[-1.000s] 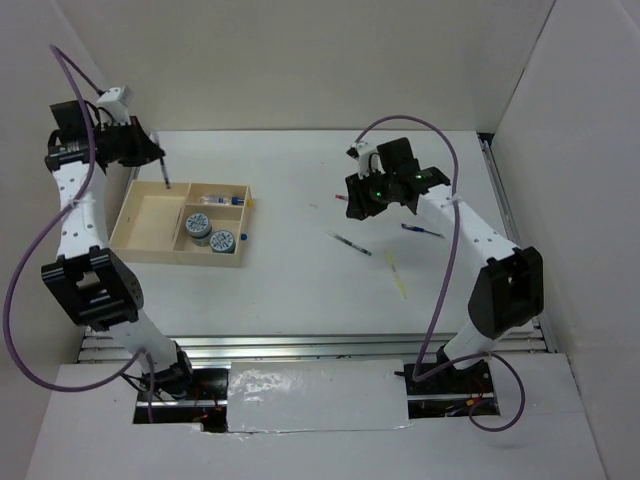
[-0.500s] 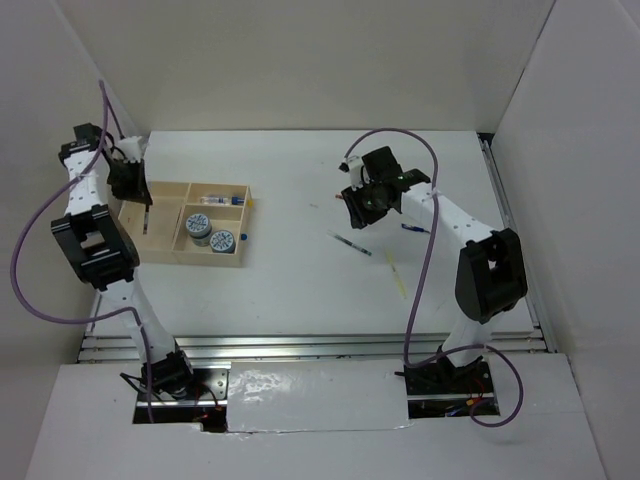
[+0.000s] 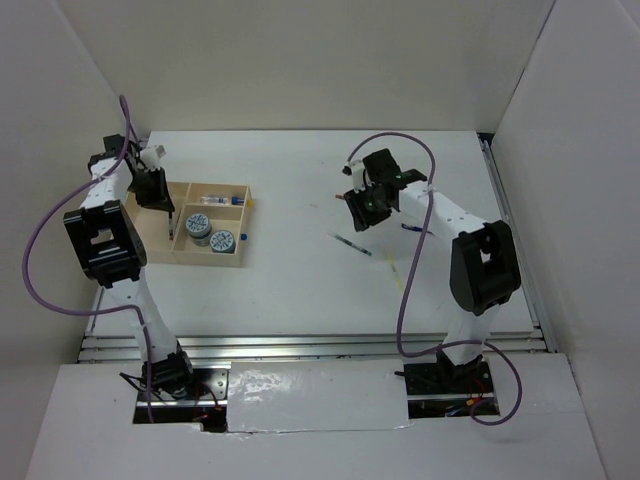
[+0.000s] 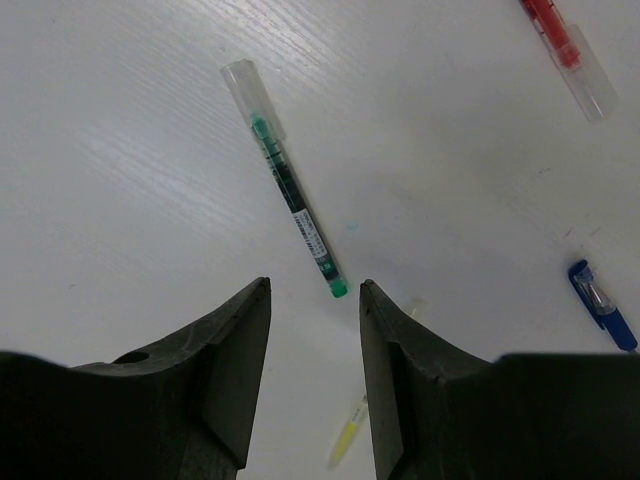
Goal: Sort the stationery into containers
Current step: Place the pen in the storage box, then pick up the pen from the center of the board.
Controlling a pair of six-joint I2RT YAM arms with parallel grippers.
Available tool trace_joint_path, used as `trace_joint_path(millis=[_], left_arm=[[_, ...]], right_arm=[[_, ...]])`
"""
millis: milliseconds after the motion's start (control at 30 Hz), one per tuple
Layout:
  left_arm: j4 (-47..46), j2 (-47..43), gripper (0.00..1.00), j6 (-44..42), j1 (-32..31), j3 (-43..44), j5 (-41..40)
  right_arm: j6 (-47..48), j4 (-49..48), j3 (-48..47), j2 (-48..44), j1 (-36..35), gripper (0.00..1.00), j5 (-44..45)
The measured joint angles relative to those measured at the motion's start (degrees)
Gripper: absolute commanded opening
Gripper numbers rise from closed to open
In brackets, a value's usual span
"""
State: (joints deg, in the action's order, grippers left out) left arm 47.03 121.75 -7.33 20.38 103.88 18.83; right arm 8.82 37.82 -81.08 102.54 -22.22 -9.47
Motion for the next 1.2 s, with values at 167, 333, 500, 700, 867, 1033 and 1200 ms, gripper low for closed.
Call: trace_joint_path(millis=[167,333,500,700,867,1033,1200], left_arm=[[-1.7,0.0,0.38,1.5,-0.6,0.0,-0.2],[-2.1,0.0,0.4,1.6,-2.3,0.0,-0.2],[-2.3,0.0,0.4,1.5,-2.9,0.6,-0.9],[-5.4,-3.4,0.41,2.6,-1.2,-1.8,2.2],[-9.8,-15.3,0.6,3.2,0.6,-5.6,5.1],[-14.8,-26.7,0.86,3.3,0.4,-5.5,9.7],[-18.4,-32.7,0.99,6.9,-0.1,-7.2,13.8]], right_arm=[[0.0,0.0,0.0,2.0,0.0,0.48,0.1],[0.1,0.4,-0.3,5.4,-0.4,0.48,0.5],[0.0,0.8,-1.6,7.1,-1.0,0.47,1.2],[-0.1,0.7,-1.9,7.5,-1.4,0.43,1.9],[0.0,0.8,-2.6,9.9,-2.8,0.41,2.4],[0.6,0.8,-3.3,13.7,-4.2,0.4,2.7],[1.7,0.7,-3.8,15.1,-4.7,0.33,3.5]])
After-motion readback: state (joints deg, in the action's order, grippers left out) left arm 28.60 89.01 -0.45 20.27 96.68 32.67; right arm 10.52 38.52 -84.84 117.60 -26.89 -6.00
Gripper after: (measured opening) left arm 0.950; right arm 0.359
